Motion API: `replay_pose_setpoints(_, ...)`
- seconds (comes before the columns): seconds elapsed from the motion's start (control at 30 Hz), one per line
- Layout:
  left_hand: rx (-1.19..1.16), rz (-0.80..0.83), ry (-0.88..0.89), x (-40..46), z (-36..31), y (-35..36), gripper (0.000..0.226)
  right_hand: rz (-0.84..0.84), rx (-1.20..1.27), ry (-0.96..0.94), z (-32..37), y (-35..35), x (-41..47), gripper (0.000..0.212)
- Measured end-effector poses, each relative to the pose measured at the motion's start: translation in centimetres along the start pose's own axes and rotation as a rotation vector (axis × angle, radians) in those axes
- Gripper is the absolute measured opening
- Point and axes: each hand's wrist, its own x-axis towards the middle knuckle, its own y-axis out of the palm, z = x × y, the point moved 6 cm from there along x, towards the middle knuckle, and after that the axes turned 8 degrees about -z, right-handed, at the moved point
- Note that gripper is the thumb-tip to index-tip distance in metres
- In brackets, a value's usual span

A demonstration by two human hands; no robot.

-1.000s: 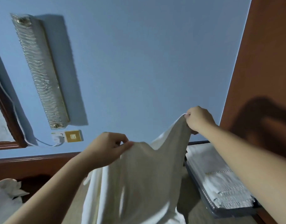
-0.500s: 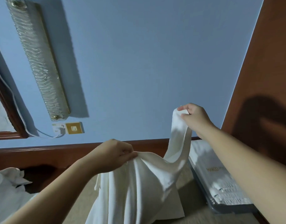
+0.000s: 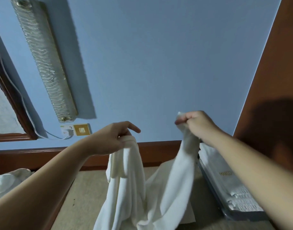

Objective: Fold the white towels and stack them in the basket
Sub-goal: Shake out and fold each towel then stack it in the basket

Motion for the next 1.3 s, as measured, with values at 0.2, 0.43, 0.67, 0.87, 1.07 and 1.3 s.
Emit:
replay_pose_setpoints(0.2, -0.041, -0.153, 0.111, 0.7, -2.7, 0.1, 0.060, 0.283, 0.018, 0.053, 1.6, 5.9, -4.2, 0.022)
replay_pose_setpoints(0.43, -0.101, -0.271, 0.170, 0.4, -2.1, 0.2, 0.040, 0.415, 0.002, -0.089, 0.4, 8.9, -8.4, 0.011)
replay_pose_setpoints(0.67, 0.006, -0.361, 0.097, 0.5, 1.2, 0.1, 0.036, 0.345, 0.003, -0.107, -1.1, 9.2, -8.2, 0.025)
replay_pose_setpoints(0.87, 0.440, -0.333, -0.027, -1.2, 8.2, 4.6, 0.009, 0.327, -0.111, -0.187, -2.3, 9.1, -8.0, 0.028)
replay_pose_setpoints(1.07, -0.038, -0.231, -0.708, -3.9, 11.2, 10.8, 0.031, 0.310, -0.178, -0.244, -3.6, 9.9, -9.1, 0.025)
replay_pose_setpoints(1.3, -1.536, -0.712, -1.049, -3.3, 12.8, 14.8, 0.029, 0.286, -0.173, -0.307, -4.5, 9.4, -9.6, 0.023)
